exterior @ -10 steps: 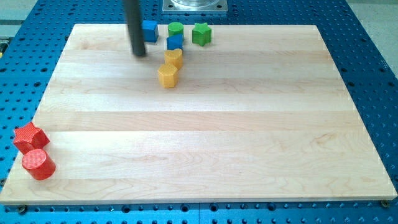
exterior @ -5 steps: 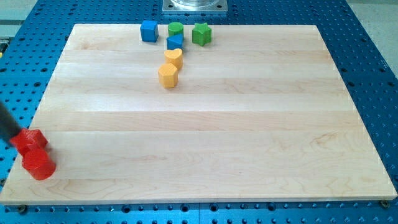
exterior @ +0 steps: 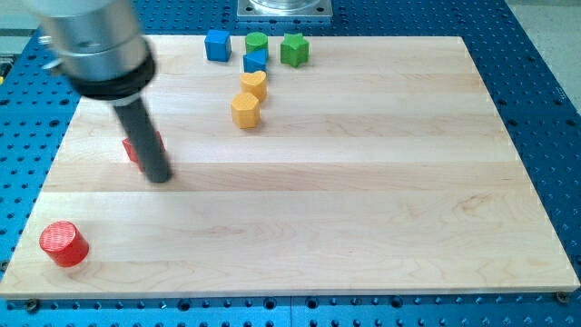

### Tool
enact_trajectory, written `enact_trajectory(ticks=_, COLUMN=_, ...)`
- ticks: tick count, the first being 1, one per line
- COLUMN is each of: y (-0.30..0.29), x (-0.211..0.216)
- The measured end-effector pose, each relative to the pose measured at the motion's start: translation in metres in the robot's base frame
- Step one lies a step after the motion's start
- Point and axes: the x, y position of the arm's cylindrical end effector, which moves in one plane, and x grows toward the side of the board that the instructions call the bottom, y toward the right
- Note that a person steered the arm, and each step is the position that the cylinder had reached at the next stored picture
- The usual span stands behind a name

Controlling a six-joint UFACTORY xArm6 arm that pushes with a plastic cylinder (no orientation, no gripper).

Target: Put the red blocks below the yellow hexagon to form a vertical line of blocks

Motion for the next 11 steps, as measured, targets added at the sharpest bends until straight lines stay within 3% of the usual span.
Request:
enact_trajectory(ticks=2, y=-0.095, x=0.003)
enact_trajectory(ticks=4, y=-0.021, x=-0.023)
enact_trajectory(ticks=5, y=-0.062, x=-0.035)
enact_trajectory(ticks=6, y=-0.001, x=-0.041)
enact_trajectory(ticks=8, y=-0.003, x=-0.073)
enact_trajectory(ticks=11, y=0.06, x=-0.073)
